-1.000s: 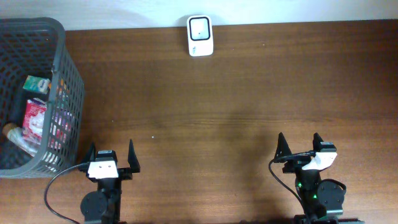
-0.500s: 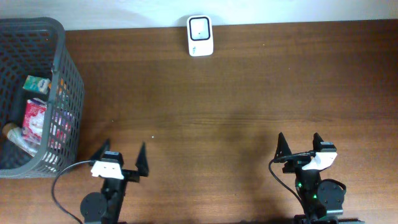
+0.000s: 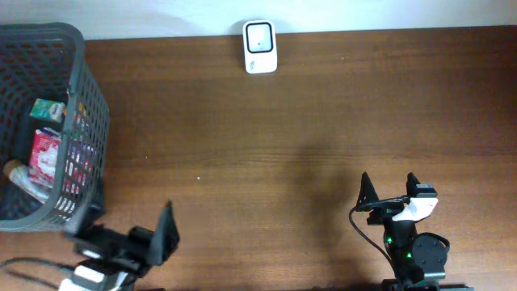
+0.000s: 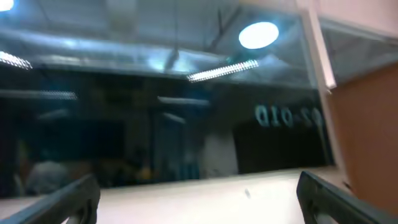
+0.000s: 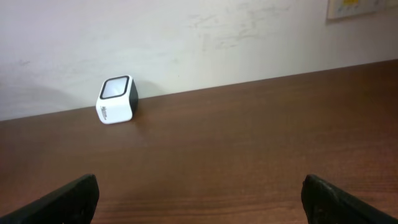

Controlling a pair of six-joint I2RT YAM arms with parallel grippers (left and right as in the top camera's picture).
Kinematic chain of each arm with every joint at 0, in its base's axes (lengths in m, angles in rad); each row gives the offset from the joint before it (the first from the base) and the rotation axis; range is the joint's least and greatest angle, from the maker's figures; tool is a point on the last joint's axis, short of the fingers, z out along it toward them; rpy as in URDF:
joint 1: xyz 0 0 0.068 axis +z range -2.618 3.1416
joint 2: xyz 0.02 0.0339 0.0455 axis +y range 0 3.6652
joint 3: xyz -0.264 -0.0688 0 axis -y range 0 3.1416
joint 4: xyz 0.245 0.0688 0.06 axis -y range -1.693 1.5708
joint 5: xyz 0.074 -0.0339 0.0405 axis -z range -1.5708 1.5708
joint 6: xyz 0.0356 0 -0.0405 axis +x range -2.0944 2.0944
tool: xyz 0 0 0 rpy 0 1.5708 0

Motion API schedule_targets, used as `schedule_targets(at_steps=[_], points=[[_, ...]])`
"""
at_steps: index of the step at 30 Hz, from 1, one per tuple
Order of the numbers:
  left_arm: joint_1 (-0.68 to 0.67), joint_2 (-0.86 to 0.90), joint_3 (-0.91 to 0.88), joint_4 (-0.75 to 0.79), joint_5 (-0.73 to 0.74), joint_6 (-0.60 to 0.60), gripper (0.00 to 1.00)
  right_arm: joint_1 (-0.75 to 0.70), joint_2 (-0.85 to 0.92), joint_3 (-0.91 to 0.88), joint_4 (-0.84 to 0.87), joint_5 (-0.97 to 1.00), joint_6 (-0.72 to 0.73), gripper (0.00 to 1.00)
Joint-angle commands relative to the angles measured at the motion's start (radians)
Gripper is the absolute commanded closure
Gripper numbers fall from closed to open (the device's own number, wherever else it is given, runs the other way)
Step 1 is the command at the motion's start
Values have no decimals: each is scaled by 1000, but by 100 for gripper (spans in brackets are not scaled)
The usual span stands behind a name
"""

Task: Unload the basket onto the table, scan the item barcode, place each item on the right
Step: 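Reach the left gripper into the basket and grasp the purple-red tissue pack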

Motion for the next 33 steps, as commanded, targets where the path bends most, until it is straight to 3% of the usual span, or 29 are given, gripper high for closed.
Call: schedule_targets(at_steps=[1, 7, 11, 16, 18, 21, 23, 27, 33], points=[[-3, 140, 219, -104, -73, 114, 1, -6, -2, -5, -5, 10, 4, 1], [-3, 446, 653, -490, -244, 123, 1, -6, -2, -5, -5, 9, 4, 1], [-3, 739, 1064, -951, -246, 163, 1, -6, -2, -5, -5, 10, 4, 1], [6, 860, 1147, -989, -371, 198, 1, -6, -2, -5, -5, 10, 4, 1], [64, 968, 1333, -1107, -477, 180, 1, -6, -2, -5, -5, 10, 4, 2], [198, 1198, 1722, -1392, -479, 175, 1, -6, -2, -5, -5, 10, 4, 1], [290, 1342, 1929, -1522, -475, 49, 1, -6, -2, -5, -5, 9, 4, 1], [413, 1471, 1973, -1537, -472, 38, 1, -6, -2, -5, -5, 9, 4, 1], [480, 1608, 1960, -1630, -463, 38, 1, -6, -2, -5, -5, 10, 4, 2]])
